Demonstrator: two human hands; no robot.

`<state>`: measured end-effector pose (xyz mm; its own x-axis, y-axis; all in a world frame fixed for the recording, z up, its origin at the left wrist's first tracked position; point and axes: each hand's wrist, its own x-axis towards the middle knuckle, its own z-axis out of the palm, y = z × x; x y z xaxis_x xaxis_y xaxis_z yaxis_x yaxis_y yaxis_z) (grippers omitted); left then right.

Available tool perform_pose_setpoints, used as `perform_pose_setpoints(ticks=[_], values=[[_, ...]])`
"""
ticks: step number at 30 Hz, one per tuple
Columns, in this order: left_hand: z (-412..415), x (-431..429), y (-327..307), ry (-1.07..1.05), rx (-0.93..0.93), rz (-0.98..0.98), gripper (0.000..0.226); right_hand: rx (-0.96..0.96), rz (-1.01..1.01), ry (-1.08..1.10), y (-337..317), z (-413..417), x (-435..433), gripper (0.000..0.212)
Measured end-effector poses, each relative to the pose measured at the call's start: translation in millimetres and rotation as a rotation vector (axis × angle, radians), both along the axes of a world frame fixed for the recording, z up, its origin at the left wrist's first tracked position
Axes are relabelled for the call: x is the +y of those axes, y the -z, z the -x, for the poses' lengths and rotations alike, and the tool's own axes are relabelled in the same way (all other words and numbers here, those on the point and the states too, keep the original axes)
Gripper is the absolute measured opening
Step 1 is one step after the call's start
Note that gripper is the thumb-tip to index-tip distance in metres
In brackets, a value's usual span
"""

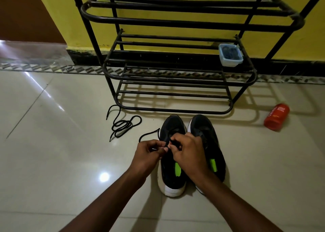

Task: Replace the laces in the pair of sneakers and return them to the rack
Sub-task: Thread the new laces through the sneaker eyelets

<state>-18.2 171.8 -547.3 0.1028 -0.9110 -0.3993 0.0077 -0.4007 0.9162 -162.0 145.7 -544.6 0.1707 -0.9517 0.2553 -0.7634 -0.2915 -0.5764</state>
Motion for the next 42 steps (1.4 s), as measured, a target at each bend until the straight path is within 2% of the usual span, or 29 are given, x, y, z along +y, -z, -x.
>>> perform_pose_setpoints(ticks=[2,6,11,14,16,17,20,21,22,23,25,26,27,28,31,33,34,35,36,38,40,42], values=[[0.3,-0.9,-0.2,-0.007,0.005,-0.003,0.013,0.024,0.018,-0.013,2.4,0.5,-2.1,0.032],[-0.6,-2.1,4.2,-0.036,0.089,-0.011,0.023,-0.08,-0.12,0.037,10.7,5.5,-6.9,0.027],[-1.3,-8.3,8.3,-0.02,0.047,0.005,0.021,-0.109,-0.14,0.051,11.2,5.2,-5.7,0.029],[0.4,-13.7,8.4,-0.048,-0.014,-0.028,0.023,-0.124,-0.09,0.082,13.3,5.4,7.6,0.04],[1.4,-17.1,7.4,-0.141,-0.065,0.006,0.021,-0.137,-0.067,0.117,19.2,4.7,20.8,0.047],[0.2,-18.6,5.3,-0.213,-0.013,0.019,0.02,-0.135,-0.057,0.139,22.9,4.4,26.3,0.048],[-8.9,-28.3,-7.4,-0.378,0.346,0.068,0.02,-0.121,-0.009,0.195,28.7,2.8,32.3,0.042],[-13.6,-30.8,-12.8,-0.357,0.35,0.105,0.02,-0.107,0.006,0.205,27.6,2.2,33.2,0.039],[-19.9,-32.4,-15.8,-0.282,0.209,0.185,0.021,-0.089,0.021,0.21,26.5,1.5,33.4,0.037],[-28.3,-33.5,-15.8,-0.127,-0.078,0.294,0.021,-0.074,0.029,0.212,25.6,1.1,33.5,0.037],[-46.7,-33.8,-6.7,0.298,-0.779,0.456,0.023,-0.071,0.027,0.218,25.0,0.6,33.1,0.037],[-55.3,-35.1,-2.0,0.459,-0.981,0.48,0.029,-0.072,0.03,0.224,25.1,0.5,33.0,0.037],[-59.9,-35.2,-0.7,0.529,-1.004,0.482,0.033,-0.068,0.038,0.233,25.5,0.1,32.8,0.037],[-59.4,-33.1,-5.1,0.473,-0.843,0.477,0.035,-0.066,0.048,0.241,25.5,-0.7,32.8,0.038],[-45.2,-28.0,-24.7,0.123,-0.06,0.347,0.038,-0.063,0.049,0.248,26.7,-2.6,33.1,0.044],[-34.1,-26.4,-29.0,0.025,0.25,0.214,0.039,-0.033,0.045,0.238,28.8,-3.2,34.0,0.05],[-27.3,-24.6,-27.2,-0.019,0.295,0.15,0.037,-0.019,0.044,0.233,29.5,-3.2,34.4,0.052],[-21.4,-23.8,-22.7,-0.049,0.236,0.105,0.033,-0.002,0.043,0.23,29.9,-2.9,34.6,0.054],[-18.1,-24.0,-15.2,-0.055,0.091,0.096,0.028,0.015,0.042,0.228,29.8,-2.6,34.7,0.056],[-15.9,-24.2,-3.0,0.072,-0.356,0.158,0.019,0.033,0.043,0.233,28.8,-2.4,34.1,0.057],[-16.8,-25.6,5.7,0.288,-0.716,0.239,0.036,0.036,0.041,0.244,28.0,-2.4,33.0,0.056],[-18.7,-27.3,6.8,0.392,-0.847,0.205,0.035,0.03,0.033,0.234,28.4,-2.2,32.8,0.055]])
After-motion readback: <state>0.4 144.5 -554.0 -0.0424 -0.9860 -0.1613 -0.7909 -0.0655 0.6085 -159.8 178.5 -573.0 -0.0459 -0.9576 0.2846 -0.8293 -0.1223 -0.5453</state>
